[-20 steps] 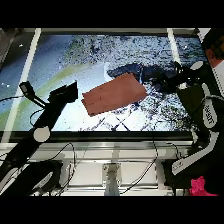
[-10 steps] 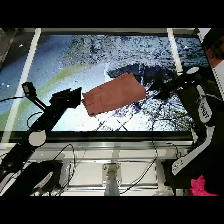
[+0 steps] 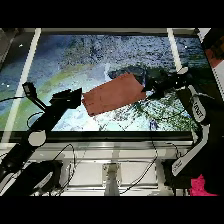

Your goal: Fold the clothes and pants, and hang the long-sleeved shirts on hangers.

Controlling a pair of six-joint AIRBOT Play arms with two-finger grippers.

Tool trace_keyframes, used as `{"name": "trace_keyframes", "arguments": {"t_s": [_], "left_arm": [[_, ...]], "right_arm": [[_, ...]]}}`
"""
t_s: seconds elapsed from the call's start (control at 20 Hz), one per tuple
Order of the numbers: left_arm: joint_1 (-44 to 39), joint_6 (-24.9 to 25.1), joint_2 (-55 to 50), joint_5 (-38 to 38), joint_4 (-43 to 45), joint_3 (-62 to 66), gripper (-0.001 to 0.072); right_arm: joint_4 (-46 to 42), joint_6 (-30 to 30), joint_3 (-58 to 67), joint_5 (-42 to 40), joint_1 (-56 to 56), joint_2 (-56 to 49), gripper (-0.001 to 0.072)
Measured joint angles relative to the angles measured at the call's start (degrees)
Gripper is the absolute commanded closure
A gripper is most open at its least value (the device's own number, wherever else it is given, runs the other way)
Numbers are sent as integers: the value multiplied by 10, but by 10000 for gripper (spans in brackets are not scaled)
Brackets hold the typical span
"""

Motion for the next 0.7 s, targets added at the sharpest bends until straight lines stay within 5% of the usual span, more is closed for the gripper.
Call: {"name": "trace_keyframes", "arguments": {"t_s": [0.55,0.7], "left_arm": [[0,0,0,0,0,0,50],[0,0,0,-1,0,0,50]], "right_arm": [[30,8,6,-49,53,-28,60],[23,8,6,-69,59,-30,276]]}}
